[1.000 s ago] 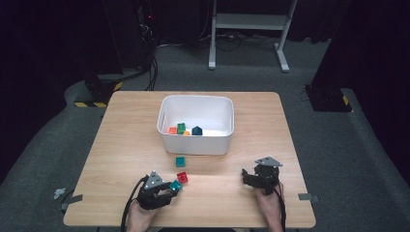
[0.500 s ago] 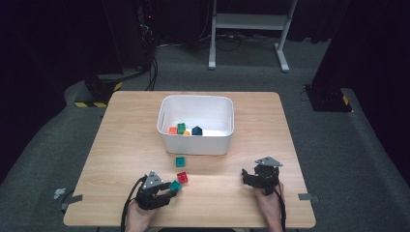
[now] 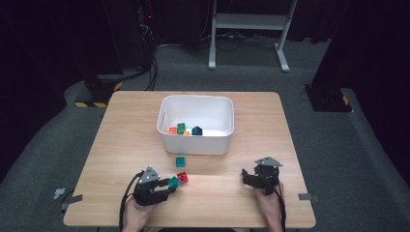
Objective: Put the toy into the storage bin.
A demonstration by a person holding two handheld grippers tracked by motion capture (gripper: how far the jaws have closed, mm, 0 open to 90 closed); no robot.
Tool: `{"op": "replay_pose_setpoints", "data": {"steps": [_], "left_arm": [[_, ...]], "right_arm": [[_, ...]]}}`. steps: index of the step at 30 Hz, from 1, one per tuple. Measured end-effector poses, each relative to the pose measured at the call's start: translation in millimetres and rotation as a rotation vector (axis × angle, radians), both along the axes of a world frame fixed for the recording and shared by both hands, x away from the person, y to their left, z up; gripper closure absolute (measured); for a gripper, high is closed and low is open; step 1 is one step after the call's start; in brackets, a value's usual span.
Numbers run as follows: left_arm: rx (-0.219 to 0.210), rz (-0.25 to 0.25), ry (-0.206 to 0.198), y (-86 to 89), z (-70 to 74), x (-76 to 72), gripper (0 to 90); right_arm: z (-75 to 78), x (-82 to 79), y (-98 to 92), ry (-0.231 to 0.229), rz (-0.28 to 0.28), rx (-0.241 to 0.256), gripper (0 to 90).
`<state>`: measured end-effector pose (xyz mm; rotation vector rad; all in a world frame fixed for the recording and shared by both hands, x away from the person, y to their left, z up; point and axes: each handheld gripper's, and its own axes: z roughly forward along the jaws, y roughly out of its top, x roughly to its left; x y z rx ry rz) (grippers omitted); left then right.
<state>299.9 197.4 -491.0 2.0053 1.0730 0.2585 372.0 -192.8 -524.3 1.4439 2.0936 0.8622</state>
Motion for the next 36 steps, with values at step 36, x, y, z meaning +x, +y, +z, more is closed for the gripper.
{"op": "replay_pose_setpoints", "data": {"steps": [36], "left_arm": [[-0.098,0.019,-0.051,15.2,87.7,55.4,58.7]], "right_arm": [[0.0,0.0,0.0,0.0,0.0,0.0,16.6]]}}
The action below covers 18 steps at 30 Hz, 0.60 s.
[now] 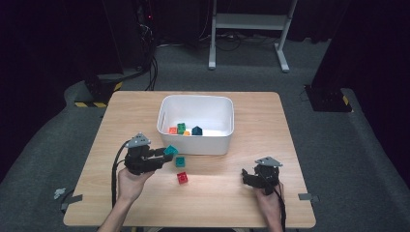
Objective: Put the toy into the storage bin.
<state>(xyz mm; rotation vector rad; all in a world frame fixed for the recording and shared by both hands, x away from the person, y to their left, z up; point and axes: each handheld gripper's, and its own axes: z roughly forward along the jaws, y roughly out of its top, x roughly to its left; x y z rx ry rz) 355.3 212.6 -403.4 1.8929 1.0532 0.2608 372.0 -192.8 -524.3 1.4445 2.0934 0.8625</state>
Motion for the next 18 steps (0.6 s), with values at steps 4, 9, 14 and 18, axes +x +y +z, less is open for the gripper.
{"op": "replay_pose_setpoints", "data": {"steps": [4,9,14,18], "left_arm": [[-0.008,-0.007,-0.007,-0.4,10.4,7.3,58.7],[-0.017,-0.013,-0.012,-1.1,21.8,16.3,58.7],[-0.017,-0.02,-0.018,-2.2,32.1,24.8,58.7],[-0.024,-0.021,-0.022,-2.8,41.0,33.4,58.7]], "right_arm": [[0.0,0.0,0.0,0.0,0.0,0.0,16.6],[0.0,0.0,0.0,0.0,0.0,0.0,16.6],[0.0,0.0,0.0,0.0,0.0,0.0,16.6],[0.0,0.0,0.0,0.0,0.0,0.0,16.6]]}}
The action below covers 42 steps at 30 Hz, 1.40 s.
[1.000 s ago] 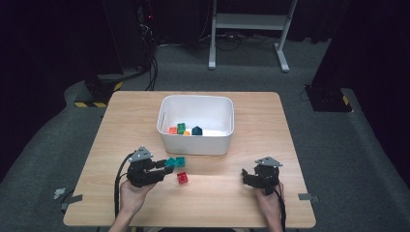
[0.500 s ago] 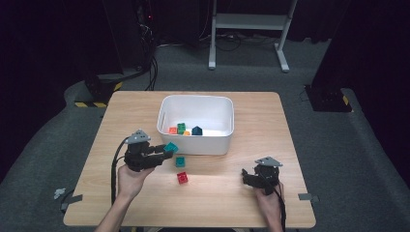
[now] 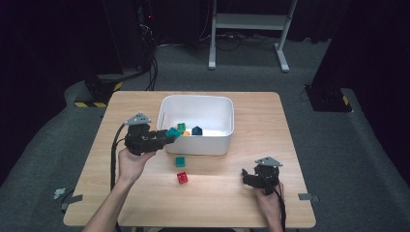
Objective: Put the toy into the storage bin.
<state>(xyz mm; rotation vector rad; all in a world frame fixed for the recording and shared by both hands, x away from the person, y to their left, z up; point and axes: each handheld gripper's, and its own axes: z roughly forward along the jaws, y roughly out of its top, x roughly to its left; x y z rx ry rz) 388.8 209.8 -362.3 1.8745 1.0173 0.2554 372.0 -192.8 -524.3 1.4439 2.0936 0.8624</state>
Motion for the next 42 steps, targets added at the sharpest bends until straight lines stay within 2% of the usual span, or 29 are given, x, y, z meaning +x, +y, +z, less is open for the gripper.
{"op": "replay_pose_setpoints", "data": {"steps": [8,14,20,23,28,38,42], "left_arm": [[-0.006,0.012,-0.006,-2.9,12.9,18.1,58.7],[0.007,0.027,-0.009,-5.4,19.0,29.9,58.7],[0.046,0.048,-0.007,-11.5,20.3,45.0,58.6],[0.058,0.058,0.0,-15.3,18.2,52.8,58.6],[0.106,0.08,0.005,-22.4,12.4,63.7,58.6],[0.121,0.117,0.036,-25.0,0.4,81.0,58.4],[0.129,0.112,0.053,-25.2,-4.8,86.3,58.1]], "right_arm": [[0.0,0.0,0.0,0.0,0.0,0.0,16.6],[0.0,0.0,0.0,0.0,0.0,0.0,16.6],[0.0,0.0,0.0,0.0,0.0,0.0,16.6],[0.0,0.0,0.0,0.0,0.0,0.0,16.6],[0.0,0.0,0.0,0.0,0.0,-0.001,16.6],[0.0,0.0,0.0,0.0,0.0,0.0,16.6],[0.0,0.0,0.0,0.0,0.0,-0.001,16.6]]}}
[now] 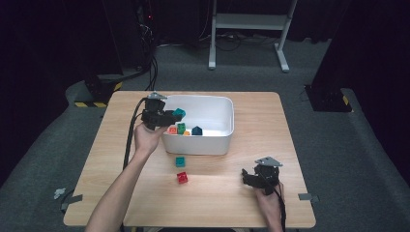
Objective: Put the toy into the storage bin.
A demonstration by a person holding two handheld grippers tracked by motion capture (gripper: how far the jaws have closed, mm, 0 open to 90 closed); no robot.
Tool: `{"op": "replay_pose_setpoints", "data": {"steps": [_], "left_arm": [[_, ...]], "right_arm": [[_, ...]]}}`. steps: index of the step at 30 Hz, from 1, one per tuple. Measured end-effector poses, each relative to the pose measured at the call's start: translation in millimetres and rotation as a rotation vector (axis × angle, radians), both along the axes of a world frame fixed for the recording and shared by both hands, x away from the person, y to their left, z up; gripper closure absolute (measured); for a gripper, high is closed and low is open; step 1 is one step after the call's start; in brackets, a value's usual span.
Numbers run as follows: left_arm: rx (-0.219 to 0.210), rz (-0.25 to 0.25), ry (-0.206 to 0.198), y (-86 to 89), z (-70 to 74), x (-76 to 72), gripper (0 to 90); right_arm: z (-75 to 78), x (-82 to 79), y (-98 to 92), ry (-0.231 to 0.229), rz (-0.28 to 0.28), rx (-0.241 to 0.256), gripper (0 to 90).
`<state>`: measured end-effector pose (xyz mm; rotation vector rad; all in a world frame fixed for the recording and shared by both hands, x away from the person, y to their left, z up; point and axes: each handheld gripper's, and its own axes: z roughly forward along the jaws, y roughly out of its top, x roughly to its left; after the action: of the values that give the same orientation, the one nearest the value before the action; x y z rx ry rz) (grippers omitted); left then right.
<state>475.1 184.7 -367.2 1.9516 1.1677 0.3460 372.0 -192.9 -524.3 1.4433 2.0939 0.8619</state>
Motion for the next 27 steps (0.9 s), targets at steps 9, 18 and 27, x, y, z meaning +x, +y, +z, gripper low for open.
{"op": "replay_pose_setpoints", "data": {"steps": [9,18,27], "left_arm": [[0.032,0.006,-0.018,0.6,-3.0,-2.3,36.9],[0.015,0.006,-0.064,8.8,6.7,-21.6,31.3],[-0.021,0.015,-0.087,25.9,8.5,-47.1,27.7]], "right_arm": [[0.0,0.0,0.0,0.0,0.0,0.0,16.6],[0.0,0.0,0.0,0.0,0.0,0.0,16.6],[0.0,0.0,0.0,0.0,0.0,0.0,16.6]]}}
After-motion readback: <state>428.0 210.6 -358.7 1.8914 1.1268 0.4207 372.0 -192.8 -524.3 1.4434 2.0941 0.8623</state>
